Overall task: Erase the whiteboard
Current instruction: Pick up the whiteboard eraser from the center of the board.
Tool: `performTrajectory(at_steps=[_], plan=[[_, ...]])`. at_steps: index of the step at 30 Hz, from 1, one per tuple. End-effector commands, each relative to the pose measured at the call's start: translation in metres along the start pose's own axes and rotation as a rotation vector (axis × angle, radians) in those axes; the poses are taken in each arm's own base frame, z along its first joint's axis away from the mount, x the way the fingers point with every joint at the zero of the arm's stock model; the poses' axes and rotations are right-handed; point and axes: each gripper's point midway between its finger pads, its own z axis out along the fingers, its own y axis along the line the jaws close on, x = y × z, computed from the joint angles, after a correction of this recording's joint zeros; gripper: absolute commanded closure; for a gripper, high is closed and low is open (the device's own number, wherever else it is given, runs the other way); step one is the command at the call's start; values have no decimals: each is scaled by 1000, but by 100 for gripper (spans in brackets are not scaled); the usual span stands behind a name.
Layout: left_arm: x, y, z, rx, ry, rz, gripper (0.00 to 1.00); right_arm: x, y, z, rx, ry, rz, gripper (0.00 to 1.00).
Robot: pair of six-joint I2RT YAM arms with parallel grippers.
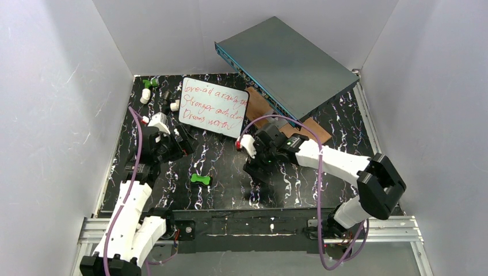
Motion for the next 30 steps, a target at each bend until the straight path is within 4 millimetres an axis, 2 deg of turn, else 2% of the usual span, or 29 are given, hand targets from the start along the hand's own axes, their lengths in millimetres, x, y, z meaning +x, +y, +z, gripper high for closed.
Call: performTrajectory(at_steps=[1, 5, 8, 11, 13, 16, 19, 22, 26, 30], plan=[[-6, 1, -13, -18, -26, 41, 1, -42, -9, 12, 40, -129, 228, 7], [2, 3, -12, -12, -27, 12, 1, -57, -14, 20, 44, -168, 263, 7], [17, 11, -6, -53, 28, -83, 2, -61, -10, 23, 2, -154, 275, 7], [47, 23, -10, -204, 169, -246, 2, -58, 1, 25, -54, -143, 291, 7], [63, 26, -15, -314, 202, -274, 2, -56, 3, 26, -63, -140, 292, 7], [77, 27, -18, -461, 164, -306, 2, -53, 0, 29, -52, -128, 293, 7], [83, 39, -17, -621, 154, -312, 2, -47, 0, 32, -55, -102, 272, 8], [60, 42, -4, -657, 109, -188, 2, -40, 6, 30, -101, -58, 219, 6], [23, 18, 34, -386, 114, -23, 2, -36, 25, 22, -230, -30, 103, 8], [-33, 9, 52, -103, 9, 53, 2, -30, 35, 18, -295, -23, 45, 11]])
